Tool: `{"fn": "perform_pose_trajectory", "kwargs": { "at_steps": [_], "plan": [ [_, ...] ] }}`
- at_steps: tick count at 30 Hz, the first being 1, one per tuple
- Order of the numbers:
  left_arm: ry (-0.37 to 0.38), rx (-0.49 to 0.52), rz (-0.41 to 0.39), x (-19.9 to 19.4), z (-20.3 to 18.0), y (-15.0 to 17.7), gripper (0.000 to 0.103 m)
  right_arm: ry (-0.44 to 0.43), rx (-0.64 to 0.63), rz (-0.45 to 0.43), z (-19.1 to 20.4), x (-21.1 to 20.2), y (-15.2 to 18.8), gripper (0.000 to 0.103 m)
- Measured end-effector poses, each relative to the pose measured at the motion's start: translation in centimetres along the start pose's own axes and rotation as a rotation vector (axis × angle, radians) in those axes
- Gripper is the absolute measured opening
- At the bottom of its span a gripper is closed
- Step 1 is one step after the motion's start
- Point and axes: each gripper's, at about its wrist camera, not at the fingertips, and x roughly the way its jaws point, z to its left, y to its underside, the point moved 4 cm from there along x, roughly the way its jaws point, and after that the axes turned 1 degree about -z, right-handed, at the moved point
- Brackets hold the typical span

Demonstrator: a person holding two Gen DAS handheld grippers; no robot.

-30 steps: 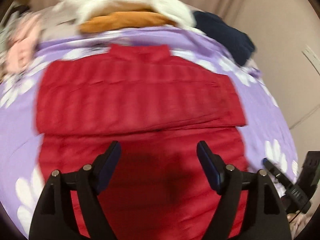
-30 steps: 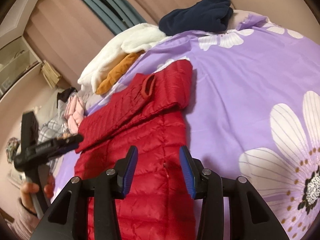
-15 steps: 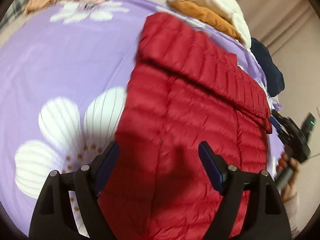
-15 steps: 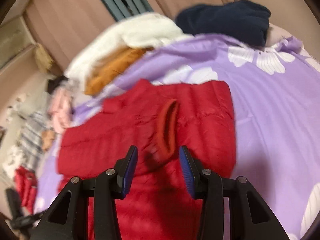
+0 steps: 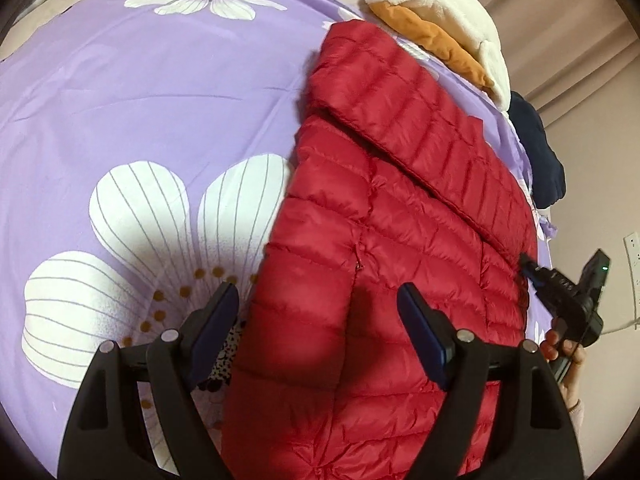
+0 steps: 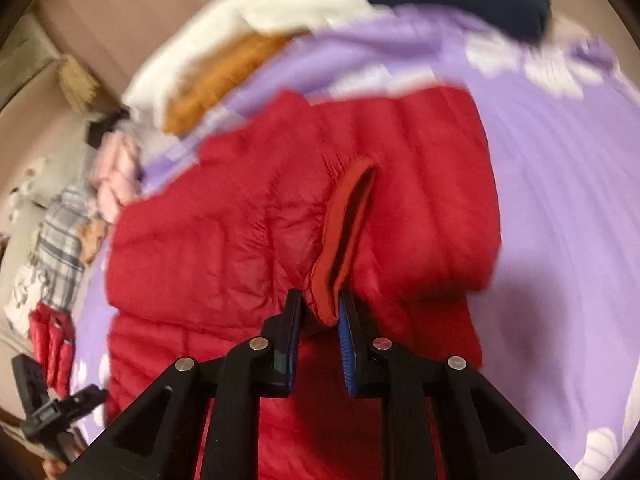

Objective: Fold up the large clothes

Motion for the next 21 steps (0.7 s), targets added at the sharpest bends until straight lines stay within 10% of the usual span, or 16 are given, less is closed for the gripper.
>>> {"fn": "perform_pose_trajectory", "kwargs": {
  "at_steps": [8, 13, 21],
  "plan": [
    [0.011, 0.02, -0.004, -0.9, 0.1, 0.2, 0.082, 0.214, -0.184, -0.15, 3.0, -4.8, -0.3, 0.025],
    [0.031, 0.032, 0.002, -0.8, 0.0, 0.4, 0.082, 0.134, -0.278, -0.25, 5.6, -5.0, -1.7, 0.025],
    [0.043, 0.05, 0.011, -0.8, -0.2, 0.8, 0.082, 0.173, -0.266, -0.064, 4.6, 5.1, -1.8, 0.025]
  ]
}}
